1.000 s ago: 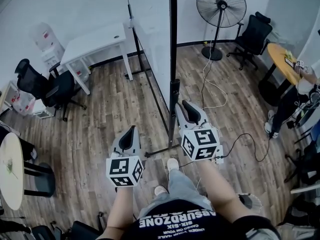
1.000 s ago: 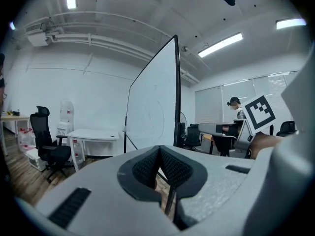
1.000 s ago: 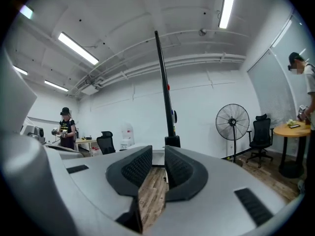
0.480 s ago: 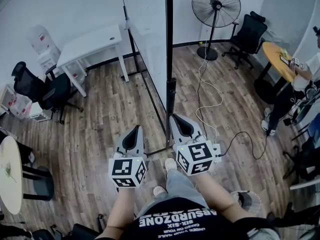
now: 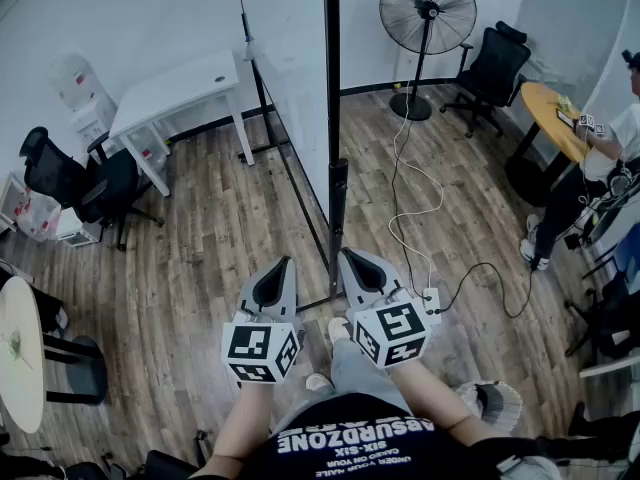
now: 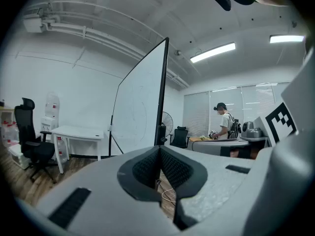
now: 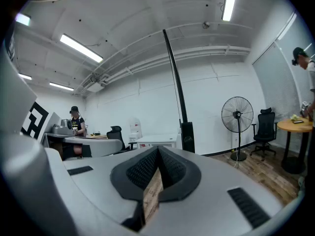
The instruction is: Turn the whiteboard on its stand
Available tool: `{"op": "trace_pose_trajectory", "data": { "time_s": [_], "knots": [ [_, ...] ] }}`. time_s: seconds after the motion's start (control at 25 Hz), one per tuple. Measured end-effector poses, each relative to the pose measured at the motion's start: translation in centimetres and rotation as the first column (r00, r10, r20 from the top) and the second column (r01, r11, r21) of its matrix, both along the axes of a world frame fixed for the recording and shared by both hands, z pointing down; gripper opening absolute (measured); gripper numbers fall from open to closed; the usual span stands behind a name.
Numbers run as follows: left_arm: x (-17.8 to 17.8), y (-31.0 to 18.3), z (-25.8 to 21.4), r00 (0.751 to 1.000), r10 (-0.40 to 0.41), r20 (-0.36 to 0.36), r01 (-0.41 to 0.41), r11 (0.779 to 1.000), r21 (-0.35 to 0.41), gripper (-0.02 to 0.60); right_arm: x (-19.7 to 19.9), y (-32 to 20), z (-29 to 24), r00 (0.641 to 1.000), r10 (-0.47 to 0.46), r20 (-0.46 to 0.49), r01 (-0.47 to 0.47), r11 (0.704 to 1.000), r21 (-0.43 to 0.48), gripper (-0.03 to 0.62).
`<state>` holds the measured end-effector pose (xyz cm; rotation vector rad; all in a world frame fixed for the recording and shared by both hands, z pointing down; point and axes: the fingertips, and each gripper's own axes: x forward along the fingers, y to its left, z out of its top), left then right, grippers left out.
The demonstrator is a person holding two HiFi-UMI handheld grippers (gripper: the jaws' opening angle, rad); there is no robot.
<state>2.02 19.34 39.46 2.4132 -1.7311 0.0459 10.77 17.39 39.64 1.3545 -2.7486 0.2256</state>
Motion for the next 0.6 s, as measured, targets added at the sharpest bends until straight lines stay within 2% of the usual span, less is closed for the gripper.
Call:
{"op": "trace_pose_trajectory", "data": {
  "time_s": [0.6],
  "knots": [
    [2.5, -1.2, 0.6, 0.999, 0.052, 0.012, -0.052, 0.999, -0.013, 0.005, 0.2, -0.6, 1.2, 1.0, -0.018, -0.013, 0.018, 0.999, -0.036, -0.002]
  ]
}}
